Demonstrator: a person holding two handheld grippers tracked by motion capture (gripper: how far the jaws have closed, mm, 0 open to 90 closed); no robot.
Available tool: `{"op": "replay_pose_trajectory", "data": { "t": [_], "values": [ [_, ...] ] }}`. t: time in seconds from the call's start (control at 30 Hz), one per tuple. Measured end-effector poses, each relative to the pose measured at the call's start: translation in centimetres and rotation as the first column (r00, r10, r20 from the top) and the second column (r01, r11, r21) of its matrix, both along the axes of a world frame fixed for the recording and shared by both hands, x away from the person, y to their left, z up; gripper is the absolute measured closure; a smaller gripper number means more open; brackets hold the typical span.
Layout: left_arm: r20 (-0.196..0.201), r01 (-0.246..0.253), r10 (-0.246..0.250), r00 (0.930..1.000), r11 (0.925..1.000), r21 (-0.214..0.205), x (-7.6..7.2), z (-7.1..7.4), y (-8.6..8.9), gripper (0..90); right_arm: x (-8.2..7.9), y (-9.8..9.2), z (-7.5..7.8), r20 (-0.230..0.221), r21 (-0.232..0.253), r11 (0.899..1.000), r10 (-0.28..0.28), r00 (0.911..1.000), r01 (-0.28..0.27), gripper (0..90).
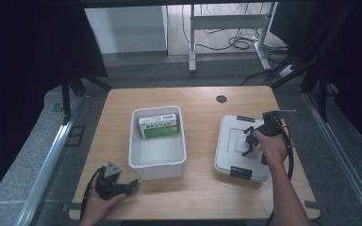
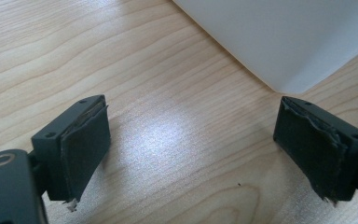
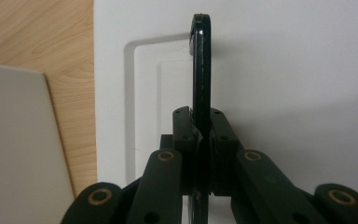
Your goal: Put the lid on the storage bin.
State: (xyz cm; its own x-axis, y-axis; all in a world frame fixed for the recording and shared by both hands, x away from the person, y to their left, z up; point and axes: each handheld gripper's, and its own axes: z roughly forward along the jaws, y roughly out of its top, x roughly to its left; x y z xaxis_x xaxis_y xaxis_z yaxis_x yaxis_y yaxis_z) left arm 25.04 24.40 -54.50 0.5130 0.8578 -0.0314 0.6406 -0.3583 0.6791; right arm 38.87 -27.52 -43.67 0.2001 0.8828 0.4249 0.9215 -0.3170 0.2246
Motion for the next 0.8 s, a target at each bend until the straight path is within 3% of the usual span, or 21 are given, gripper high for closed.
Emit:
{"op": "replay_pose_trajectory", "data": {
  "t": [0.47, 0.8],
  "values": [
    [0.000, 0.000, 0.000, 1.0000, 1.0000, -0.001, 0.0, 0.0, 0.0, 10.6, -0.9, 0.9, 2.1, 0.055, 0.022, 0.998, 0.055, 0.9970, -0.056, 84.8],
    [0.001, -0.001, 0.001, 1.0000, 1.0000, 0.000, 0.0, 0.0, 0.0, 10.6, -1.5, 1.5, 2.9, 0.066, 0.025, 0.996, 0.083, 0.9944, -0.085, 84.8]
  ]
}}
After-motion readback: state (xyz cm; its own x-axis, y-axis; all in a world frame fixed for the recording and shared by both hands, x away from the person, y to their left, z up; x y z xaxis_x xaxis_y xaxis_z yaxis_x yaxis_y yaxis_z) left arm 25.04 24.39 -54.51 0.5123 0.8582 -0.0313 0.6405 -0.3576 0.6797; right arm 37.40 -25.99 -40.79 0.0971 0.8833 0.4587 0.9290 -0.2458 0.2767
